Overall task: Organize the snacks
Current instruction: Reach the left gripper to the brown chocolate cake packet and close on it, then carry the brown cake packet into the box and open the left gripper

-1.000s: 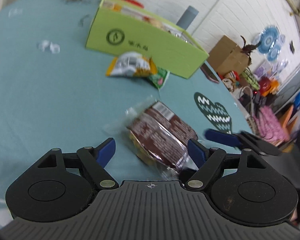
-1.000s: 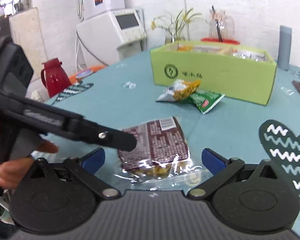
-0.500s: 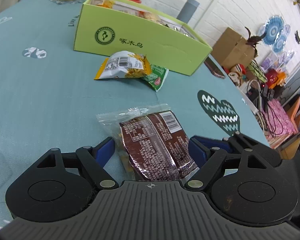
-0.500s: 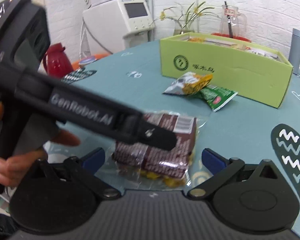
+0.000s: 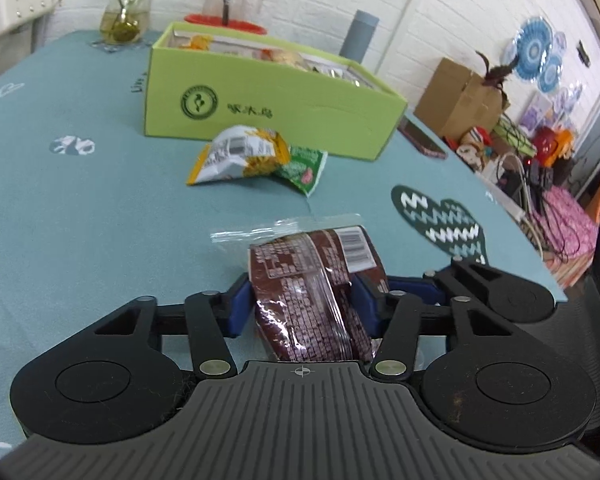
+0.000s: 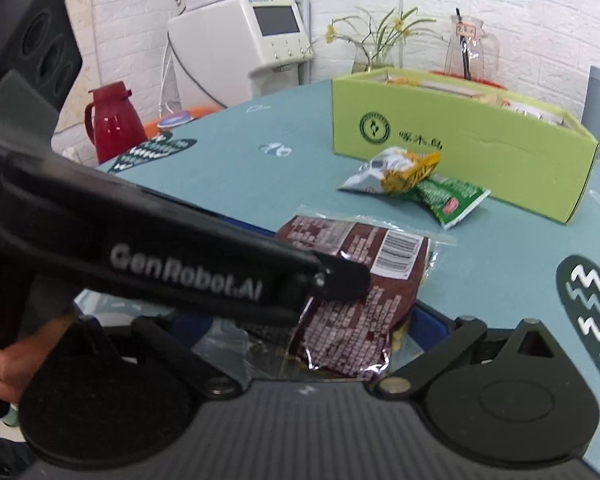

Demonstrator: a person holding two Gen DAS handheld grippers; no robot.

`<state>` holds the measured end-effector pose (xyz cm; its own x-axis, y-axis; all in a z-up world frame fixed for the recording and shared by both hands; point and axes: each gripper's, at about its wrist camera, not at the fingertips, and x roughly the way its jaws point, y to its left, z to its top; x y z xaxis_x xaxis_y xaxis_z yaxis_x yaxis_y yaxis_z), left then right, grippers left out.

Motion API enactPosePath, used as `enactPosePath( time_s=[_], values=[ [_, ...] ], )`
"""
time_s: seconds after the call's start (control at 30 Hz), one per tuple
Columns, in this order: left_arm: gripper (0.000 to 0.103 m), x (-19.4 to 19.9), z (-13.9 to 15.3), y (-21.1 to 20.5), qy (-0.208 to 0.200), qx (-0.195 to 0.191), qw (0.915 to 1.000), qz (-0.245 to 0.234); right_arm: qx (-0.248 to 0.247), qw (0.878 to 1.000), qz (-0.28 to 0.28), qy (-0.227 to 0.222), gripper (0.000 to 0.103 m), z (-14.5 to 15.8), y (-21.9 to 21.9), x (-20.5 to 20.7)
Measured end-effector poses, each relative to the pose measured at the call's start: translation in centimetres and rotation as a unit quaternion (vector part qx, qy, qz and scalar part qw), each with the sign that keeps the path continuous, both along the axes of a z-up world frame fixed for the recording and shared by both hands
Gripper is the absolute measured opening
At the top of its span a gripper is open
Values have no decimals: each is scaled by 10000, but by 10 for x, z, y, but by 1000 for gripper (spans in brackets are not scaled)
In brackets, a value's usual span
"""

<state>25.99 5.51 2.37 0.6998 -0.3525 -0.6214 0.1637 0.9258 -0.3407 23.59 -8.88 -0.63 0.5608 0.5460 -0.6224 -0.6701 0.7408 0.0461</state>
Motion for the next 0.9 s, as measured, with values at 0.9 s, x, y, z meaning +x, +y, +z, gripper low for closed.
enactPosePath(
  time_s=[0.9],
  values=[
    [55, 266, 46, 63, -354, -103, 9989, 277, -67, 9999, -90, -58, 100, 44, 62, 282]
  ],
)
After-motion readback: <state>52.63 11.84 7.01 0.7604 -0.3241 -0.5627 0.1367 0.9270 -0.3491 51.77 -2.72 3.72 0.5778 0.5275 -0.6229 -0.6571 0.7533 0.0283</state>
